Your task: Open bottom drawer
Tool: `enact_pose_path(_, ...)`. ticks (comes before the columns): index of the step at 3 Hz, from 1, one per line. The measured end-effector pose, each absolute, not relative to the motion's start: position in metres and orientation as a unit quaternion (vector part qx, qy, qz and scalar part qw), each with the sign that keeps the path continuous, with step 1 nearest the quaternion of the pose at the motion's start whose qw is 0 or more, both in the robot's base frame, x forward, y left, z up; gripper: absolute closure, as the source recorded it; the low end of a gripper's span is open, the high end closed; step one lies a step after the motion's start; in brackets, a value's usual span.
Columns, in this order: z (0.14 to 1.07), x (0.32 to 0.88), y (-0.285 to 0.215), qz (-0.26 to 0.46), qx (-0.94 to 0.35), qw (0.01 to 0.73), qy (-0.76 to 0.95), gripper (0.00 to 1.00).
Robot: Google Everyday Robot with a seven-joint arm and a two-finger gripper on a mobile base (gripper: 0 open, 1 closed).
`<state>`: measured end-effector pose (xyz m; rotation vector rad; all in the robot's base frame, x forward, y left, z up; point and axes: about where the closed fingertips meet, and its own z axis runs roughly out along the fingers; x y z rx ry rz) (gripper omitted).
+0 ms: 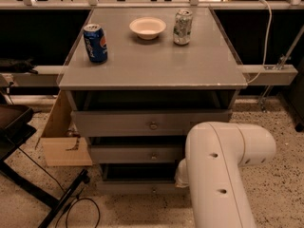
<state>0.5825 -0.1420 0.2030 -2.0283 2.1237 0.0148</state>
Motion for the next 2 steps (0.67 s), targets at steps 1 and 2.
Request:
enact_pose_path(1,0.225,0.48,-0.206,0.046,-0.67,-0.001,0.741,1.0)
enact_pose_path(2,0.264,0.328,-0.289,0.11,-0.636,-0.155,0.748,0.96)
